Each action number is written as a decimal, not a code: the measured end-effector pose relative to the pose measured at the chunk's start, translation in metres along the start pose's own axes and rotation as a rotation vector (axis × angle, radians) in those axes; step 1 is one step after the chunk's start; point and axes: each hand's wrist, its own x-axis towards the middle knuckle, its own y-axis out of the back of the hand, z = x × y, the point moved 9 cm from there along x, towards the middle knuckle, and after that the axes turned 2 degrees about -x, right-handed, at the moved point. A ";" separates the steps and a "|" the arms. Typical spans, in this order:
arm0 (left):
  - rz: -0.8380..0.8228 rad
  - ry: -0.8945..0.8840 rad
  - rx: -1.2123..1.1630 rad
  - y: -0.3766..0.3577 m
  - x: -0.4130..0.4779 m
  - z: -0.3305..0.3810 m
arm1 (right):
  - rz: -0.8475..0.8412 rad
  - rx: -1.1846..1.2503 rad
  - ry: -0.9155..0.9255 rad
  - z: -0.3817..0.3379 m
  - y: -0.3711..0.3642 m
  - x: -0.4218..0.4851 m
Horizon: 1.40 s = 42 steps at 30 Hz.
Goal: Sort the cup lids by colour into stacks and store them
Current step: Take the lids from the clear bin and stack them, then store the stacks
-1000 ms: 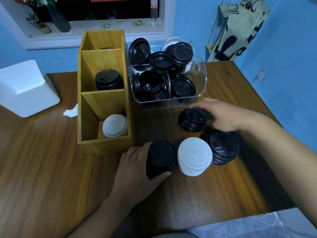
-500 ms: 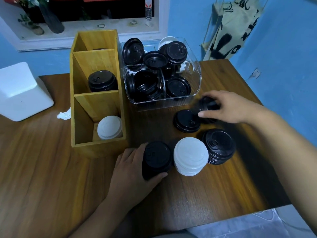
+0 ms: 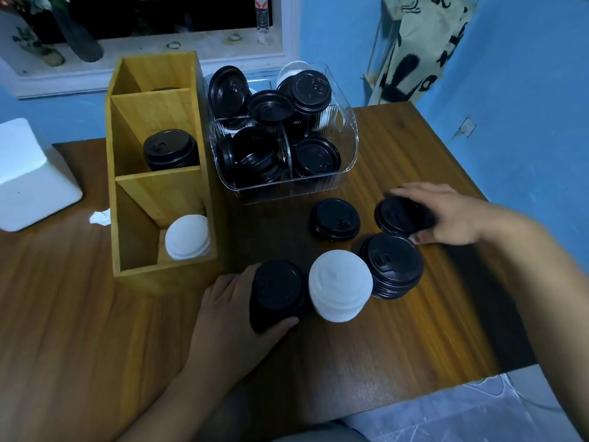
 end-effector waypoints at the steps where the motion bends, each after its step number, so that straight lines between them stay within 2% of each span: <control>1: 0.003 -0.003 -0.003 0.000 0.000 0.000 | -0.017 0.005 0.038 -0.003 -0.005 -0.001; 6: 0.006 -0.002 0.001 0.001 -0.001 0.001 | 0.131 0.087 0.108 -0.006 -0.006 0.001; 11: -0.016 0.005 0.006 -0.001 0.000 -0.002 | 0.141 0.078 0.109 -0.009 -0.011 0.000; 16: 0.001 -0.002 0.002 0.001 0.000 0.000 | 0.233 0.078 0.105 -0.014 -0.001 -0.001; 20: 0.021 -0.004 0.002 0.004 -0.001 0.003 | 0.316 0.329 0.123 -0.007 0.028 -0.031; 23: 0.033 -0.001 0.009 0.006 -0.001 0.005 | 0.231 0.444 0.256 -0.025 0.031 -0.058; 27: 0.005 -0.005 0.020 0.003 -0.001 0.003 | 0.074 0.332 0.369 -0.051 0.003 -0.074; 36: 0.003 -0.010 0.012 0.001 -0.001 0.000 | 0.104 0.130 0.421 -0.070 -0.016 -0.081; 42: -0.003 0.005 0.016 0.000 -0.001 0.000 | 0.090 0.216 0.384 -0.072 -0.026 -0.078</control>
